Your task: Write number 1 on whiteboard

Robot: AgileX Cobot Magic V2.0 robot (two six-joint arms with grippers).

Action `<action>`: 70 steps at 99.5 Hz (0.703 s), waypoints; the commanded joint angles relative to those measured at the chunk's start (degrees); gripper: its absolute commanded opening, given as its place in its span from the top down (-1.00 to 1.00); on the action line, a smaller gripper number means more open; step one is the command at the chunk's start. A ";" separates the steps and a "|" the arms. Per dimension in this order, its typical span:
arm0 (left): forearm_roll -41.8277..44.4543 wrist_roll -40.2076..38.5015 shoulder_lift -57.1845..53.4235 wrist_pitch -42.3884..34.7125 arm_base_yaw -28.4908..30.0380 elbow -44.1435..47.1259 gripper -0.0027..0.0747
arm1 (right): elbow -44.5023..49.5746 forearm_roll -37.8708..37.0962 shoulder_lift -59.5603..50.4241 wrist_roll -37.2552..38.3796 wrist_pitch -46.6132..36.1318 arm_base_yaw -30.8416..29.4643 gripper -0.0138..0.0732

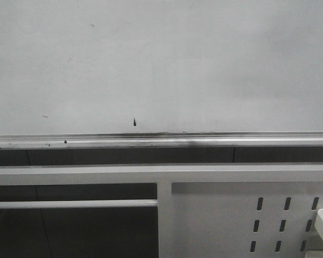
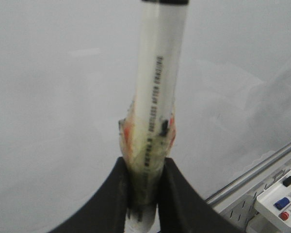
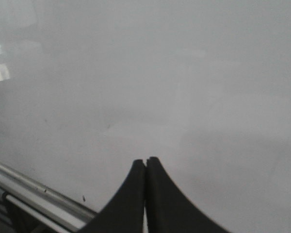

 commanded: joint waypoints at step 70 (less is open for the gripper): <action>24.18 -0.12 9.03 17.61 -23.89 -2.70 0.63 | -25.25 -3.57 14.16 -11.22 28.45 24.14 -0.10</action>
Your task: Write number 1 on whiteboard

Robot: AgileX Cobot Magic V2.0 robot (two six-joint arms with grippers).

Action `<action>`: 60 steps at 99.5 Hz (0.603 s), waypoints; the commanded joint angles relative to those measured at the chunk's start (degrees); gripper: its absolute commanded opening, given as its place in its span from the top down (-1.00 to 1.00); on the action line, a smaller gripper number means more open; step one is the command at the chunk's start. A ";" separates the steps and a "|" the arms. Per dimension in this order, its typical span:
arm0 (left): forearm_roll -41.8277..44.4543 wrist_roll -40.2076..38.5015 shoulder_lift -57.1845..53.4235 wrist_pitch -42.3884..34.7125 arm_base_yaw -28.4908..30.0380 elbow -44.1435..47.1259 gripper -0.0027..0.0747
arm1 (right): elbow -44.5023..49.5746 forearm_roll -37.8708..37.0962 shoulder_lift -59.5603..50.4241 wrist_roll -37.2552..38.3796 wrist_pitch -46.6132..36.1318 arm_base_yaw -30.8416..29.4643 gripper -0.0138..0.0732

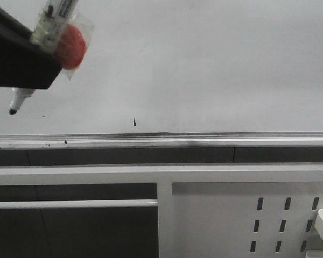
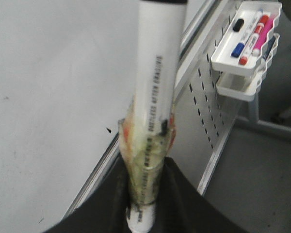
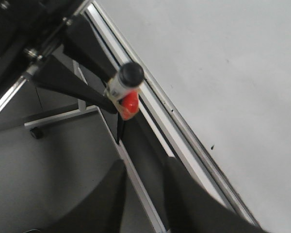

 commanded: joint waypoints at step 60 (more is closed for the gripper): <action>7.41 -0.12 4.60 -4.55 -1.76 -2.48 0.64 | -2.40 3.83 0.52 -0.91 -7.56 2.48 -0.17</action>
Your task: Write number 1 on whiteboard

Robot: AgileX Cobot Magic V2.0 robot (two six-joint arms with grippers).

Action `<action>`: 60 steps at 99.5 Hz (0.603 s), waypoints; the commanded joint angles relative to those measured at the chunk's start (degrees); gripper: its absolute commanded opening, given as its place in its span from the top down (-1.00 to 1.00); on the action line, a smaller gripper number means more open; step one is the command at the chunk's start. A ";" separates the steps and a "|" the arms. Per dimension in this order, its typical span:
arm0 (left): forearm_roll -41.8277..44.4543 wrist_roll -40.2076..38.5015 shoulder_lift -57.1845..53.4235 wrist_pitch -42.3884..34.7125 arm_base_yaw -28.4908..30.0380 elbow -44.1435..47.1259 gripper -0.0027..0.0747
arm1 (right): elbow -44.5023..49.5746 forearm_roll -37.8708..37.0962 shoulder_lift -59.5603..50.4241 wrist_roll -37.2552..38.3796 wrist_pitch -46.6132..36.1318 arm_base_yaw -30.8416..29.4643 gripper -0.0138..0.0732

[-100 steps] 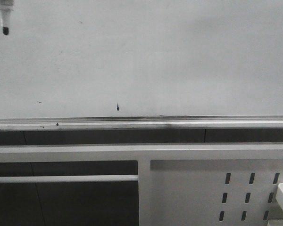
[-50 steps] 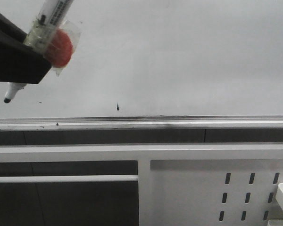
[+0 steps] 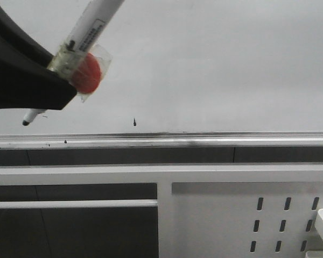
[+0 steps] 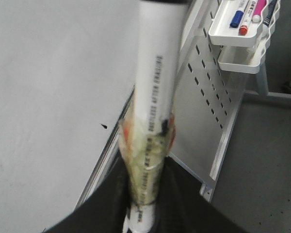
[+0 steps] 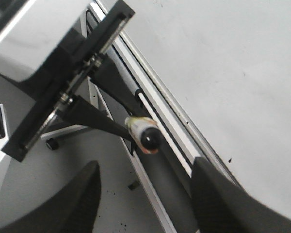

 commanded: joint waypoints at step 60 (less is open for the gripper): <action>5.05 -0.12 1.61 -5.09 -5.29 -5.72 0.64 | -2.18 0.10 2.81 -0.77 -8.07 0.50 -0.17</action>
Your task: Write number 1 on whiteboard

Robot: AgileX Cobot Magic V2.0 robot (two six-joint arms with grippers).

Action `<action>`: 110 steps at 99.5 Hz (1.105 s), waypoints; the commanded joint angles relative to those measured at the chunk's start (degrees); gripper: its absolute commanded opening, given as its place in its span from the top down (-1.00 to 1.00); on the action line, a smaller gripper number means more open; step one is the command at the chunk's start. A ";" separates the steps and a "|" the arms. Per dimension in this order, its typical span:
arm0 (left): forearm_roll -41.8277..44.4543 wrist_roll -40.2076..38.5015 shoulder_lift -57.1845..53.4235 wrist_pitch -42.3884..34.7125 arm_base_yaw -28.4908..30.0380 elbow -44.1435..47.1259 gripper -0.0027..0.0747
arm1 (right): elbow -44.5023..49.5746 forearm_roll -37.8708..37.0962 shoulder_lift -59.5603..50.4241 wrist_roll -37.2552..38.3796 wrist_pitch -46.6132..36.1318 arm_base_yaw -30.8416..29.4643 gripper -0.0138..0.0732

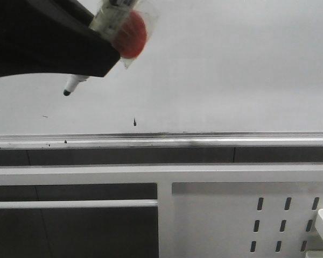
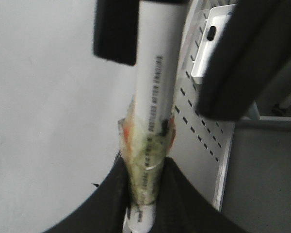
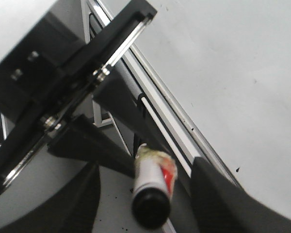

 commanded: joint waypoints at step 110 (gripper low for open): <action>-11.95 -0.71 -10.81 8.20 -1.88 -2.35 -0.26 | -1.97 -7.08 -6.41 -0.57 6.03 -4.97 0.85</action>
